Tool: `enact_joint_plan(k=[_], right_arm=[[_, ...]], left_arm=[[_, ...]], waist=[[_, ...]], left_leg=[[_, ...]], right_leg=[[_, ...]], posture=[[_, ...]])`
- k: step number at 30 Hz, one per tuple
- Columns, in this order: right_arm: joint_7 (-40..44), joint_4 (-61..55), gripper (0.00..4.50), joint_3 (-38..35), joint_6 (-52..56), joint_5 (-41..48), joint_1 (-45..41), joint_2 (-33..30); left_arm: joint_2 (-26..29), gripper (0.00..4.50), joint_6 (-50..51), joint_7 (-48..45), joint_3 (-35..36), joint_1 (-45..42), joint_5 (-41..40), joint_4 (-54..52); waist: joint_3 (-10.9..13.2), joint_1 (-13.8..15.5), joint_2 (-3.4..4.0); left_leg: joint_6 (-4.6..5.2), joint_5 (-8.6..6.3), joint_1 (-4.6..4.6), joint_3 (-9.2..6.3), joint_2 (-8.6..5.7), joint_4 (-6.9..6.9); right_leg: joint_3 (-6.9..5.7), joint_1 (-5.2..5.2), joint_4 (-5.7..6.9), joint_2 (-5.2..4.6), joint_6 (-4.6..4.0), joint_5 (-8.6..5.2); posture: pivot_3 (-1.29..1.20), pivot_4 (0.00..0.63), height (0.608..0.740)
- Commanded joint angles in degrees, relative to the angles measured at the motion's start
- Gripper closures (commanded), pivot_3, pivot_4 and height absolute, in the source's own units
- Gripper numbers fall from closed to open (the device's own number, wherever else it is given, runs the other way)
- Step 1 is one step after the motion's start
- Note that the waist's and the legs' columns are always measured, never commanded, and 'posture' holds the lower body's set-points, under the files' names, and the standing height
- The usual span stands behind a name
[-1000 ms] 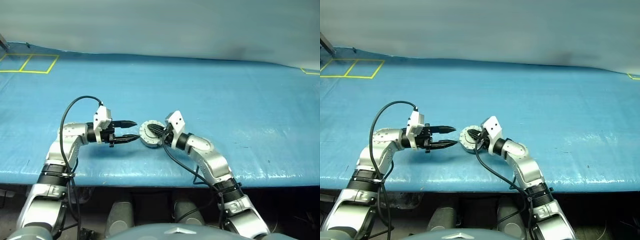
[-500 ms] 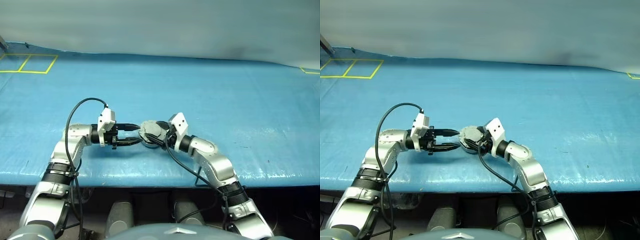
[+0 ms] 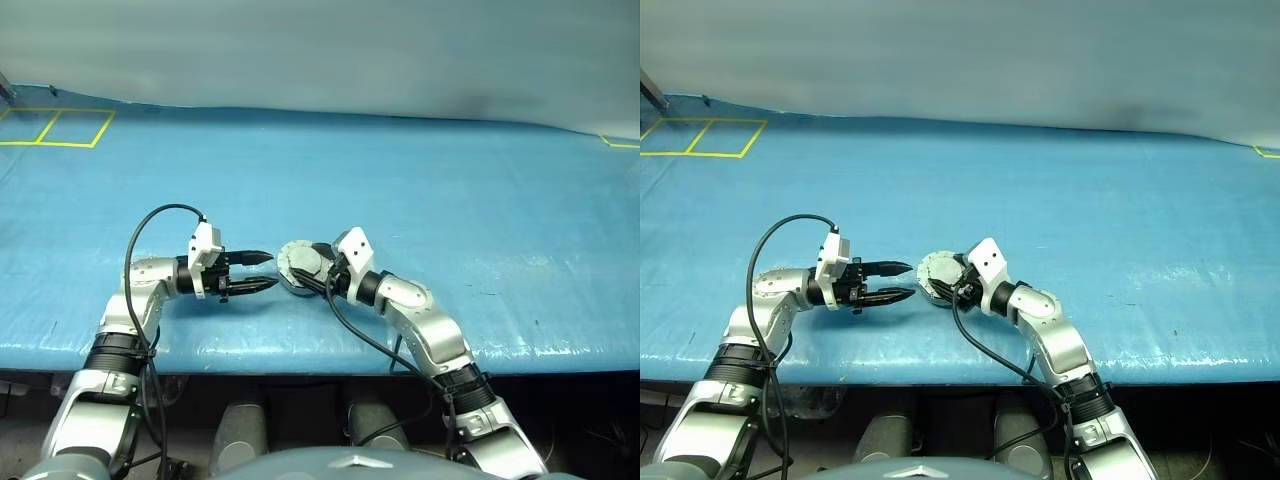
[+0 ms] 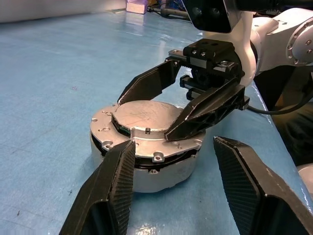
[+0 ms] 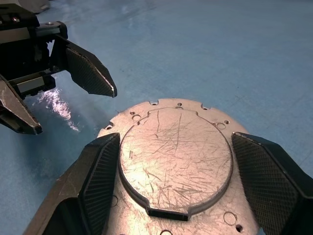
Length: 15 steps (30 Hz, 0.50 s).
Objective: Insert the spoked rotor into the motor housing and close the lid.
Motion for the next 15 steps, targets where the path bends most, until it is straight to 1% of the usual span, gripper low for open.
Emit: enact_joint_plan(k=[1,4,9,15], right_arm=[[0.16,0.67,0.84,0.68,-0.45,-0.80,-0.34,-0.11],[0.25,0.39,1.46,0.54,-0.21,-0.64,-0.46,-0.02],[-0.57,-0.39,1.46,-0.23,1.26,0.07,-1.14,0.68],[-0.88,-0.02,1.46,0.59,1.14,-0.80,-1.36,1.09]], left_arm=[[0.32,1.73,-0.82,0.02,1.66,0.07,-0.93,-0.37],[0.49,1.73,-0.53,-0.30,1.87,0.45,-1.31,-0.69],[0.98,1.73,-0.37,-1.37,1.55,0.98,-1.36,-1.24],[0.94,1.73,-0.53,-1.24,1.63,1.12,-1.13,-1.33]], waist=[[0.00,-0.02,0.00],[0.00,-0.05,0.00],[0.00,-0.12,0.00],[0.00,-0.21,0.00]], left_leg=[[0.00,0.00,0.01,0.00,0.00,0.00],[0.00,0.00,0.01,0.00,0.02,-0.01],[0.00,0.00,0.01,0.00,0.03,-0.01],[0.00,0.00,0.02,0.00,0.04,-0.01]], right_leg=[[0.00,0.00,0.00,0.00,0.00,0.00],[0.00,0.00,0.00,0.01,0.00,0.00],[0.00,-0.01,0.00,0.02,0.00,0.00],[0.00,-0.01,0.01,0.02,0.00,0.00]], posture=[[0.00,0.150,0.740],[0.00,0.150,0.740],[0.00,0.150,0.740],[0.00,0.150,0.740]])
